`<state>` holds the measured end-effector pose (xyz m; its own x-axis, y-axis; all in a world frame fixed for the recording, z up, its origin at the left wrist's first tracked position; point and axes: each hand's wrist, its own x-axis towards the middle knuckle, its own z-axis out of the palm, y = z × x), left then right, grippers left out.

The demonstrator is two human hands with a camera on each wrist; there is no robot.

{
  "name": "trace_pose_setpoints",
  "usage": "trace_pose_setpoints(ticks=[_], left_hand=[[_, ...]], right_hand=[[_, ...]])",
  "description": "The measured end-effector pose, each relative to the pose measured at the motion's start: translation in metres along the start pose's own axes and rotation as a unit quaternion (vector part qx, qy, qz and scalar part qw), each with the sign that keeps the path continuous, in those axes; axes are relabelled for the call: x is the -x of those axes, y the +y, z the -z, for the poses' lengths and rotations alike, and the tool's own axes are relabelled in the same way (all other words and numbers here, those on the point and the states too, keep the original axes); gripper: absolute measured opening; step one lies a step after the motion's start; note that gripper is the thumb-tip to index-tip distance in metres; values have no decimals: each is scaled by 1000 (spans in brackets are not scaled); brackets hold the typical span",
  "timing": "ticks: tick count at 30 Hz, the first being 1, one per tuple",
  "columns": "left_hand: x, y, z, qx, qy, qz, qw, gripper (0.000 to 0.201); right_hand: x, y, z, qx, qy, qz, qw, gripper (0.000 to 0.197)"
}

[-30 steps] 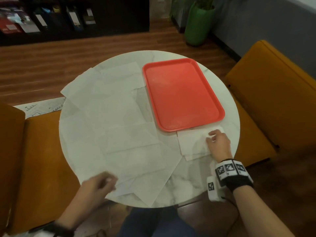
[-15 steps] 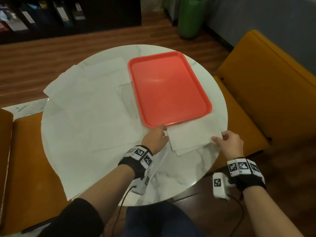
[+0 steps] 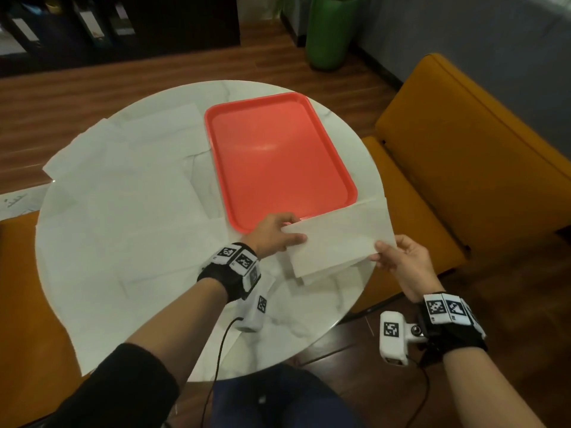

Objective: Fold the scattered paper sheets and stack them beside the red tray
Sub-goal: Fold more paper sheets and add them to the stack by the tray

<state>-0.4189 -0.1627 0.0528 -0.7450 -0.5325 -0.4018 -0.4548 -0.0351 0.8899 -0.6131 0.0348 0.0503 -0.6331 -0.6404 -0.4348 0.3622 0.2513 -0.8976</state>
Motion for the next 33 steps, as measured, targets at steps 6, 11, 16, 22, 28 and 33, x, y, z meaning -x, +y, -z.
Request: trace_pose_setpoints(ticks=[6, 11, 16, 22, 28, 33], left_hand=[[5, -19, 1, 134, 16, 107, 985, 50], [4, -25, 3, 120, 26, 120, 985, 41], [4, -29, 1, 114, 29, 129, 985, 39], [8, -36, 6, 53, 39, 149, 987, 24], [8, -42, 3, 68, 60, 155, 984, 12], [9, -42, 1, 107, 80, 164, 977, 19]], right_hand=[[-4, 21, 0, 61, 53, -58, 995, 7], [-13, 23, -1, 181, 123, -18, 976, 12], [-17, 22, -5, 204, 167, -1, 965, 22], [-20, 20, 5, 211, 197, 5, 957, 8], [-11, -4, -1, 139, 67, 44, 987, 11], [-2, -26, -13, 23, -56, 33, 998, 8]])
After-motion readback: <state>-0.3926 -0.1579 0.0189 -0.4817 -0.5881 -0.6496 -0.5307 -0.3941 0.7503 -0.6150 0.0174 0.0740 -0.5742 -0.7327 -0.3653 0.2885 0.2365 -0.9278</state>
